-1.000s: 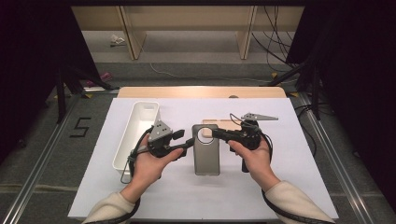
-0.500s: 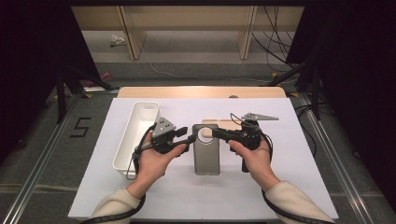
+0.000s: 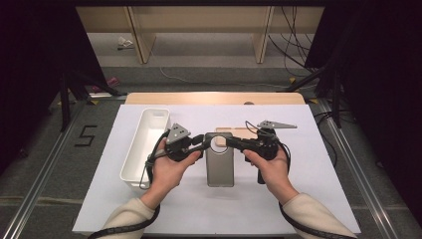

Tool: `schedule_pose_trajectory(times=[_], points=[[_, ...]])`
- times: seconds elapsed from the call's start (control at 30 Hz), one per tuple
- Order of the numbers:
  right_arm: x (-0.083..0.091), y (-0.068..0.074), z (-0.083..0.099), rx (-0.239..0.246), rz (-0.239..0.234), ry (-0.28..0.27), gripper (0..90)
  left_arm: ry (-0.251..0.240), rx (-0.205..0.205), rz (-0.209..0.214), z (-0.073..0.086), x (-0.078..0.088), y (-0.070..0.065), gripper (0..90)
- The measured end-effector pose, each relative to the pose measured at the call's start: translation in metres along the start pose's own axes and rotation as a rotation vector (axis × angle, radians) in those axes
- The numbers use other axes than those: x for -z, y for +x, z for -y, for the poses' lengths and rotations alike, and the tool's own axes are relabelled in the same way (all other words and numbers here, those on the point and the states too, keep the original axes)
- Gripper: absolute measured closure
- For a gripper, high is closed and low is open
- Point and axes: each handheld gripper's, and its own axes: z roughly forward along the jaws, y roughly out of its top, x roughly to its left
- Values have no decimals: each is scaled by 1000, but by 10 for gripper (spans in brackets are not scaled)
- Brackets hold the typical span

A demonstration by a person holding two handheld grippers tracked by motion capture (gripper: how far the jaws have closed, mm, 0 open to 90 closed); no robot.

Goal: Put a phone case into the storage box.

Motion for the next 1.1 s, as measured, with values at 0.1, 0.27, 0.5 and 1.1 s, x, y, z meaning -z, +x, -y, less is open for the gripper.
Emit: schedule_pose_trajectory(times=[0.1, 0.27, 0.5, 1.1], points=[[0, 0, 0, 1, 0, -1, 815, -3, 7, -2, 0, -1, 0, 717], [-1, 1, 0, 9, 1, 4, 814, -11, 13, -5, 0, -2, 0, 753], [-1, 1, 1, 21, 5, 7, 813, -25, 35, -16, -1, -1, 1, 807], [-4, 4, 2, 67, 13, 15, 798, -55, 21, -41, -3, 4, -2, 848]])
